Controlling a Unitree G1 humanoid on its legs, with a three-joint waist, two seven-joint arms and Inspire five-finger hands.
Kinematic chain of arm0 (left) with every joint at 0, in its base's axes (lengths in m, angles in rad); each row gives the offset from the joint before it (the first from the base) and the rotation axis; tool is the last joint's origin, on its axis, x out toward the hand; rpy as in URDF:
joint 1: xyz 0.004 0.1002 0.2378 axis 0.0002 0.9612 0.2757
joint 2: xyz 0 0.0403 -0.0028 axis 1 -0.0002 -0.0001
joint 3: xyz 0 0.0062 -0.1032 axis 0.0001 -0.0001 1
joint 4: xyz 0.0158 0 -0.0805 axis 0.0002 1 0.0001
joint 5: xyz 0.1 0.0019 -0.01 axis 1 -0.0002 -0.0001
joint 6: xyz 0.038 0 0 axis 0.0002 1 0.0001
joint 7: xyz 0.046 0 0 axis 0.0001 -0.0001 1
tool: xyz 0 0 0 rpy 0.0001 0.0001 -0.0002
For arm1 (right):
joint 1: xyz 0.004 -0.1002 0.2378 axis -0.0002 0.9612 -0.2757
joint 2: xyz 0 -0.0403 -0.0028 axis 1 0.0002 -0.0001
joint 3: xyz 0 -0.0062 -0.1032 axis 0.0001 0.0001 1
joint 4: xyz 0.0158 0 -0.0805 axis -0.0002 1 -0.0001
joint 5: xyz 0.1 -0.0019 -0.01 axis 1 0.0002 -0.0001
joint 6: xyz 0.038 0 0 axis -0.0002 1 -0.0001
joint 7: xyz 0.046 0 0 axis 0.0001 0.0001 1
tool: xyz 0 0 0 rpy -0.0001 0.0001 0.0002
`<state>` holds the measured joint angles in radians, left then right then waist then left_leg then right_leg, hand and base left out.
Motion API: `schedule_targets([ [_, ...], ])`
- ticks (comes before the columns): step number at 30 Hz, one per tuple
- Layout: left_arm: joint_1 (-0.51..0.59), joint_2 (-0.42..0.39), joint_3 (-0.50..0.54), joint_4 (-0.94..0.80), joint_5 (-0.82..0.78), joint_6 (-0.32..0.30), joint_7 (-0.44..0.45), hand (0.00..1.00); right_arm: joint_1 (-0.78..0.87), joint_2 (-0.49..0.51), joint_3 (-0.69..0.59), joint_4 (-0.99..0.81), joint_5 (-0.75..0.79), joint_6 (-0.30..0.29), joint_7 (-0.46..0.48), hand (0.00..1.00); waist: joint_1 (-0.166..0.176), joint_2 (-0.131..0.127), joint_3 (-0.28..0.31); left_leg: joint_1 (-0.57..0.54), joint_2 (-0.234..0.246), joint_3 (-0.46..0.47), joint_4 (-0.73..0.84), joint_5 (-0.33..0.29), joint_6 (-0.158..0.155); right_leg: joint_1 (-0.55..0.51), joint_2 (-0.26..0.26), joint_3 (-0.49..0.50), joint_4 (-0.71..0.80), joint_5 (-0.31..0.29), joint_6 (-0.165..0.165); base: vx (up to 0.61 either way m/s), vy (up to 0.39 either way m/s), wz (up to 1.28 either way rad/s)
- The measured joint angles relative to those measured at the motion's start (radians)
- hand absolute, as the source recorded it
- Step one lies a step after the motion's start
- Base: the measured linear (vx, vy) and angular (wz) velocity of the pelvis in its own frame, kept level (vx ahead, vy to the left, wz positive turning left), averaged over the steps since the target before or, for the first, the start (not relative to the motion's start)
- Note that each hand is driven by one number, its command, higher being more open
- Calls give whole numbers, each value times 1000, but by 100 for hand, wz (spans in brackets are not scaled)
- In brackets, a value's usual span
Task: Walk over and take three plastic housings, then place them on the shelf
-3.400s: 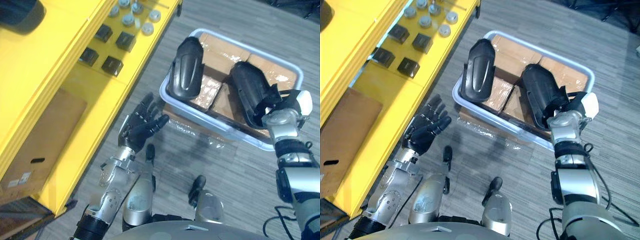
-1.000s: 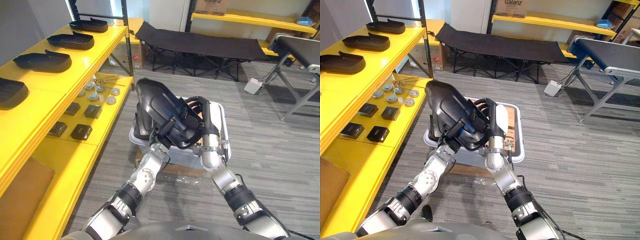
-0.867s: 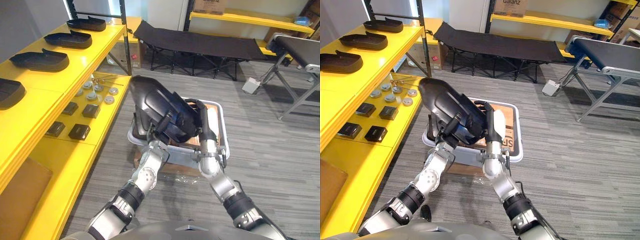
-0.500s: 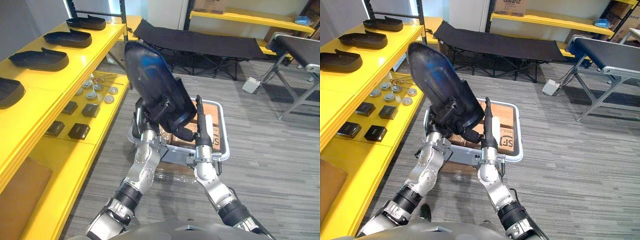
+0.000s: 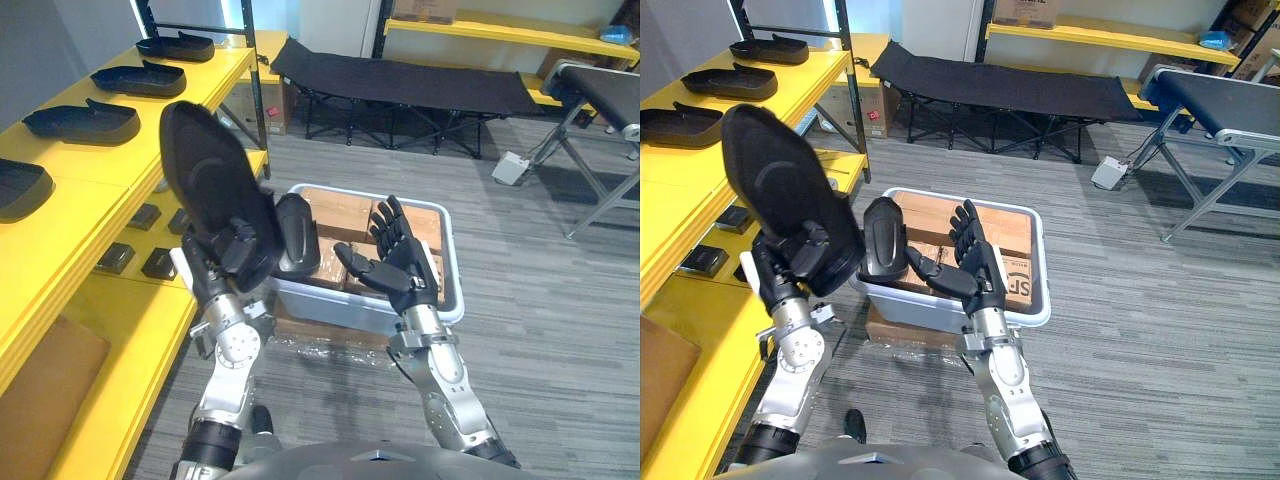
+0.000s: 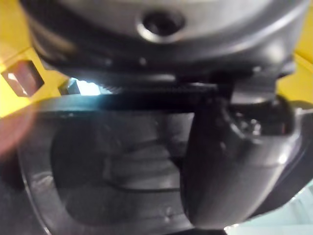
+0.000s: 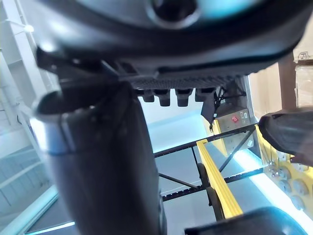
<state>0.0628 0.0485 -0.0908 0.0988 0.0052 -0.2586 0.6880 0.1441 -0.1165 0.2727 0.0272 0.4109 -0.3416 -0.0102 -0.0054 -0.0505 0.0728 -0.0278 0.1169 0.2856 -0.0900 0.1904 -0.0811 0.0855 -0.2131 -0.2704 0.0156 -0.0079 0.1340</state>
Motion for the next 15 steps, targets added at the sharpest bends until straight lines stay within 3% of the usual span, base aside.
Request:
schedule_targets([
  [3, 35, -1, 28, -32, -4, -7, -28, 0, 38, 0, -69, 0, -4, 0, 5, 100, -3, 11, -4, -7, 0, 3, 0, 0, 0, -11, -1, 2, 0, 0, 0, -4, 2, -1],
  [9, 169, 1, 75, -227, -97, -31, -184, 0, 51, -6, -207, 0, -10, 1, -4, 100, -18, 37, -16, -20, 0, -1, 0, 0, -1, -22, -1, 0, -1, 0, 0, 9, -1, -1],
  [12, 190, 1, 95, -278, -130, -31, -289, 0, 47, -8, -209, 0, -10, 5, 1, 100, 0, 53, -15, -21, -3, -30, 0, 1, -2, -4, 0, -30, -6, -1, 0, 19, -19, 35],
  [13, 233, 5, 107, -346, -138, -21, -399, 0, 3, -20, -152, 12, -11, 32, 2, 100, 18, 69, -18, -40, -5, -82, 0, 11, -5, 17, 6, -85, -12, -5, 1, -3, -45, 89],
  [15, 275, 10, 110, -391, -163, -20, -466, 0, -44, -42, -93, 47, -15, 42, 5, 100, 43, 78, -22, -52, -9, -126, 0, 20, -7, 40, 12, -135, -16, -12, 0, -7, -51, 84],
])
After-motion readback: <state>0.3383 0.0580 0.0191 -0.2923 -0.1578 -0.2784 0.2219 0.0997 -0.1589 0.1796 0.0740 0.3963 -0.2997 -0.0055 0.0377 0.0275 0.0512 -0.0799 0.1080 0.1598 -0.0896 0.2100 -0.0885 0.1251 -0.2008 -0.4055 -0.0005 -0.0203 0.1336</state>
